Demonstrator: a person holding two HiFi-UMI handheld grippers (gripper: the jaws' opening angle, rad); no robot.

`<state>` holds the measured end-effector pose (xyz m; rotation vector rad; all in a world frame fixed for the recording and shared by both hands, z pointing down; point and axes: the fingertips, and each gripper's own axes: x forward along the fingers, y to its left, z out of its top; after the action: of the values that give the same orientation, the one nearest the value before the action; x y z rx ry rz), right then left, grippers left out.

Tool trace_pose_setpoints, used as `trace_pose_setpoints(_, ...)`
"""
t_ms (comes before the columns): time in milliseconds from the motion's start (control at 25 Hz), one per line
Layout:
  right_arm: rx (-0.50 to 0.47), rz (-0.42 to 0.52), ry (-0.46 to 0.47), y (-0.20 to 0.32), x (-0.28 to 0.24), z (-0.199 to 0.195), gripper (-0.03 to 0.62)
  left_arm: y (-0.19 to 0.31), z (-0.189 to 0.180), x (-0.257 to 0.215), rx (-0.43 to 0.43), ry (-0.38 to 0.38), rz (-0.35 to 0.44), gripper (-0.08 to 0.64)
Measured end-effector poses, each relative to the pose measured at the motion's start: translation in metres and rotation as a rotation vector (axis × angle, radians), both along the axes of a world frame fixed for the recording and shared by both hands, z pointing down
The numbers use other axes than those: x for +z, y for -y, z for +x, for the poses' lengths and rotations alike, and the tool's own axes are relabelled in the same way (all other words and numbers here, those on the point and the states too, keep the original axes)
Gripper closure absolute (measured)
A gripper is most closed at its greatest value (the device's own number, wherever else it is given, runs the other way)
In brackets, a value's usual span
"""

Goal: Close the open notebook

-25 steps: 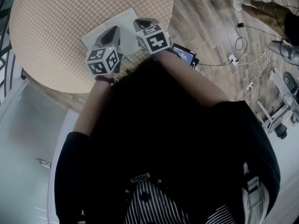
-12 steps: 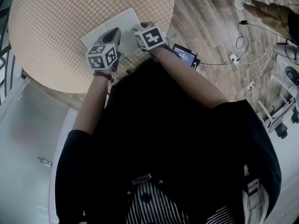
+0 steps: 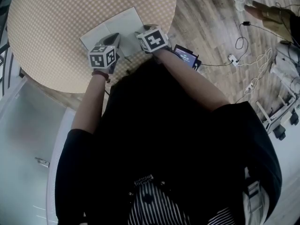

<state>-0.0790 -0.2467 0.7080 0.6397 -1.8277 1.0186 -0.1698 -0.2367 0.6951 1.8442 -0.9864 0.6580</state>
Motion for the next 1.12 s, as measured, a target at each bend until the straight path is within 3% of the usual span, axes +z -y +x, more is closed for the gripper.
trace_pose_setpoints(240, 0.047, 0.012, -0.021, 0.007, 0.001, 0.005, 0.391, 0.002, 0.004, 0.004, 0.041, 0.005, -0.008, 0.569)
trace_pose_setpoints(400, 0.009, -0.01, 0.004, 0.002, 0.001, 0.001, 0.391, 0.0, 0.002, 0.007, 0.035, 0.0, -0.006, 0.569)
trace_pose_setpoints(560, 0.042, -0.064, 0.074, 0.002, -0.001, -0.002, 0.38, 0.002, 0.003, 0.008, 0.031, -0.016, -0.009, 0.569)
trace_pose_setpoints(720, 0.088, -0.198, 0.232, -0.007, -0.013, -0.019, 0.38, 0.004, 0.005, 0.007, 0.004, -0.064, -0.009, 0.569)
trace_pose_setpoints(880, 0.051, -0.181, 0.237, -0.019, -0.022, -0.033, 0.38, 0.0, 0.002, 0.002, -0.017, -0.1, -0.015, 0.569)
trace_pose_setpoints(1120, -0.005, -0.155, 0.336, -0.026, -0.059, -0.042, 0.38, -0.004, -0.008, -0.013, -0.122, -0.178, -0.005, 0.568)
